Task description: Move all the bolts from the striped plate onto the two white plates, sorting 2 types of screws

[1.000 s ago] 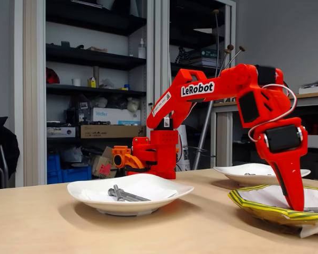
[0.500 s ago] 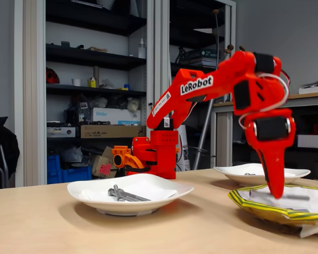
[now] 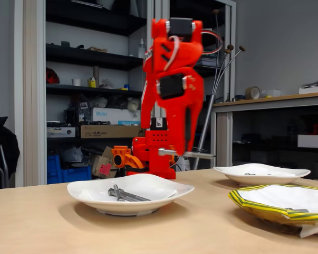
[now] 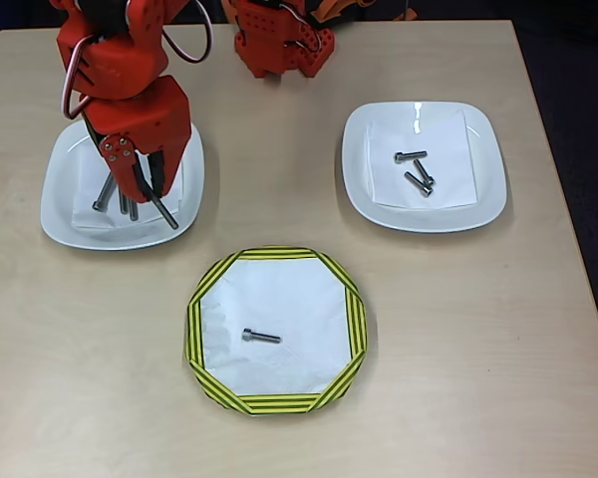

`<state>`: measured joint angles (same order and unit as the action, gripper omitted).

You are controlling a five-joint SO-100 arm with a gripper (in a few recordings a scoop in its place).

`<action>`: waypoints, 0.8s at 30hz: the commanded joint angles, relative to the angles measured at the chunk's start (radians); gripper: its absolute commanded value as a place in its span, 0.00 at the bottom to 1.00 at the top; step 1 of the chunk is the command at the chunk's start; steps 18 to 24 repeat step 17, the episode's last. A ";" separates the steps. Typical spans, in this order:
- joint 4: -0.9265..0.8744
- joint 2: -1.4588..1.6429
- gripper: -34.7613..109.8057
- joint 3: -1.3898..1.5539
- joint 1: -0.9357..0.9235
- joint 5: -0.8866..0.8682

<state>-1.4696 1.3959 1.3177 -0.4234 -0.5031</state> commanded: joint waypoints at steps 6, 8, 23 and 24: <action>0.166 0.106 0.24 0.264 -0.225 0.502; 0.186 0.087 0.24 0.291 -0.255 0.565; 0.207 0.094 0.37 0.360 -0.218 0.591; 0.207 0.094 0.37 0.360 -0.218 0.591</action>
